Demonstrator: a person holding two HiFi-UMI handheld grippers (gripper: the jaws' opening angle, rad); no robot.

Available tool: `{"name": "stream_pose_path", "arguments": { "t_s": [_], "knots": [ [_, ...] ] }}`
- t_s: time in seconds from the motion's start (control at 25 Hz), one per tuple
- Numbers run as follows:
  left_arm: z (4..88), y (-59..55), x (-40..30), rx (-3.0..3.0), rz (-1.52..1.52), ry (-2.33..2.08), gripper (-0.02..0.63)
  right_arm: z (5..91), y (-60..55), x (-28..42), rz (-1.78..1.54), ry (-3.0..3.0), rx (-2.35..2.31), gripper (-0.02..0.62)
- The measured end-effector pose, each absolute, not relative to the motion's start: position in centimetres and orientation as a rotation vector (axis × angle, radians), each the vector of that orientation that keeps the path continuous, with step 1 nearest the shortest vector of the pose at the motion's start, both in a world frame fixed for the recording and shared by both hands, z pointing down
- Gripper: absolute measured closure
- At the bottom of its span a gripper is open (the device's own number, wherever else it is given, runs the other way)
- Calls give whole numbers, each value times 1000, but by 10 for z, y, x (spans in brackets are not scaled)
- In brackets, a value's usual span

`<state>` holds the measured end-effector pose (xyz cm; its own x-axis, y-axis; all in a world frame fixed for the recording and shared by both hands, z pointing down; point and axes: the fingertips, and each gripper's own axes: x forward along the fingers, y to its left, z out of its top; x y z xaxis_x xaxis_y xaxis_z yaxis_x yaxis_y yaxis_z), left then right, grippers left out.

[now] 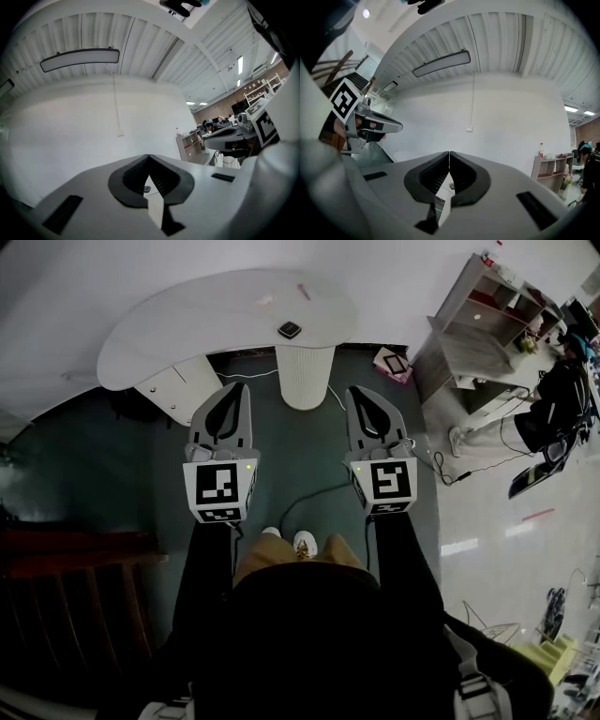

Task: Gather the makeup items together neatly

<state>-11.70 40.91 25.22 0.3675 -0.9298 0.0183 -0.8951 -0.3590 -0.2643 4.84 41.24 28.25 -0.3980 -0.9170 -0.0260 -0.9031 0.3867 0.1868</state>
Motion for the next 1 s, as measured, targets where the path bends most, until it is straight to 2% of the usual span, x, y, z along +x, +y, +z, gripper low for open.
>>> {"name": "stream_pose_path", "arguments": {
  "t_s": [0.6, 1.0],
  "knots": [
    [244, 382, -114, -2384, -321, 1583, 591, 282, 389, 55, -202, -2601, 1707, 568],
    [243, 293, -135, -2405, -289, 1520, 591, 274, 305, 34, -225, -2567, 1750, 568]
  ]
}}
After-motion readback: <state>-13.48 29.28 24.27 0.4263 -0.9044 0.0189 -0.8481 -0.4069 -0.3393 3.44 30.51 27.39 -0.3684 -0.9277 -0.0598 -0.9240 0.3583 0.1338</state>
